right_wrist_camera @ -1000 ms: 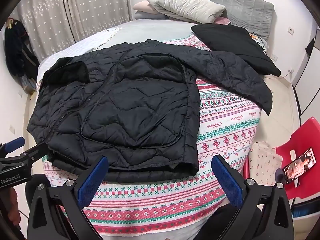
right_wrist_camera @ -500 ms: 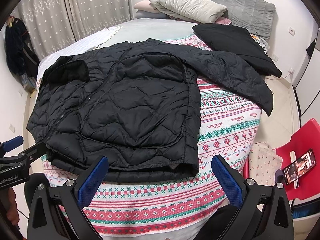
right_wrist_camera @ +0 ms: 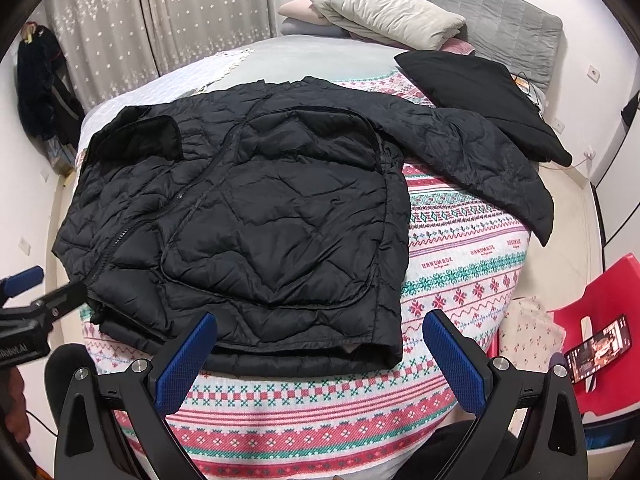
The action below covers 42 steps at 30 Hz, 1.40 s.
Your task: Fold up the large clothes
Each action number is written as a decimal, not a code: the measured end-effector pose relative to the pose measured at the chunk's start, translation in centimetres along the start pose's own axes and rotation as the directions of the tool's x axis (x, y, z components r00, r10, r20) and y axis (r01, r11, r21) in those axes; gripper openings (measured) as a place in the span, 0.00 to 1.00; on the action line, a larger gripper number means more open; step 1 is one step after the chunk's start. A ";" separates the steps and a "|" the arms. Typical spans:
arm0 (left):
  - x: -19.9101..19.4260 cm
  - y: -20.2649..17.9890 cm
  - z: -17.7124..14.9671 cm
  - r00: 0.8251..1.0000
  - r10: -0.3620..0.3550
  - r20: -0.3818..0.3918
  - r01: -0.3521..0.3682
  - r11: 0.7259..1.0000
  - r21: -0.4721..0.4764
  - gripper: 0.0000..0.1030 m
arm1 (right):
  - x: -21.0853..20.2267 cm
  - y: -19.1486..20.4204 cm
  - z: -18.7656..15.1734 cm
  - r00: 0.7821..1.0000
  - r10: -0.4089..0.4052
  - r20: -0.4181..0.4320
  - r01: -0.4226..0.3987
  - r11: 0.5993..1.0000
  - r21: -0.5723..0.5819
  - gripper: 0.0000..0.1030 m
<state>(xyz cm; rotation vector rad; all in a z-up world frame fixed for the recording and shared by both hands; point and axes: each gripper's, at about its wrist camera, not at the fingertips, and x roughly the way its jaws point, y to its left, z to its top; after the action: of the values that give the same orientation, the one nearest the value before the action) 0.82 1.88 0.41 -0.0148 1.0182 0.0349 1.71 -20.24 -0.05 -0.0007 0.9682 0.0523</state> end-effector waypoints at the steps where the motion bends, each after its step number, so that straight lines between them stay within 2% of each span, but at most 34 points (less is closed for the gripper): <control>1: 0.0 0.3 0.0 1.000 0.009 0.003 -0.009 1.000 -0.007 1.00 | 0.0 0.0 0.1 1.000 -0.002 0.001 0.002 1.000 -0.003 1.00; 3: -0.1 0.7 0.1 1.000 0.020 0.003 -0.020 1.000 -0.017 1.00 | 0.1 0.0 0.3 1.000 -0.004 0.005 0.004 1.000 -0.008 1.00; 8: -0.2 0.9 0.2 0.997 0.049 -0.057 -0.050 0.999 -0.009 1.00 | 0.1 0.0 0.6 1.000 0.003 0.005 -0.002 1.000 -0.014 1.00; 19: -0.4 1.8 0.6 0.998 0.059 -0.017 -0.059 0.998 -0.018 1.00 | 0.2 -0.1 0.8 1.000 -0.009 0.000 0.009 1.000 -0.015 1.00; 22: -0.1 2.2 0.7 0.999 0.039 -0.009 -0.039 0.999 -0.012 1.00 | 0.3 -0.1 0.8 1.000 -0.008 -0.004 0.008 1.000 -0.018 1.00; 24: 0.7 2.6 1.1 1.000 -0.014 -0.008 0.014 1.000 0.015 1.00 | 0.6 -0.2 1.1 1.000 0.016 -0.012 -0.016 1.000 -0.024 1.00; 28: 2.0 3.7 2.3 0.998 -0.044 -0.052 0.046 0.998 0.050 1.00 | 1.7 -1.1 2.0 0.996 0.068 -0.058 -0.069 0.997 -0.023 1.00; 36: 5.3 8.2 5.8 0.998 -0.027 -0.060 0.032 0.996 0.087 1.00 | 5.0 -3.9 2.9 0.985 0.062 -0.161 -0.057 0.998 0.032 1.00; 42: 11.3 12.8 7.4 0.994 -0.006 -0.105 0.006 1.000 -0.003 1.00 | 9.4 -5.9 2.0 0.956 0.136 -0.261 -0.107 0.987 0.123 1.00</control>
<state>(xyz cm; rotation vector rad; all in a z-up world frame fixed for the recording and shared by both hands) 12.58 15.16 -5.30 -0.0220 1.1234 0.0301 8.98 -25.69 -6.78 0.1545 1.2420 0.1157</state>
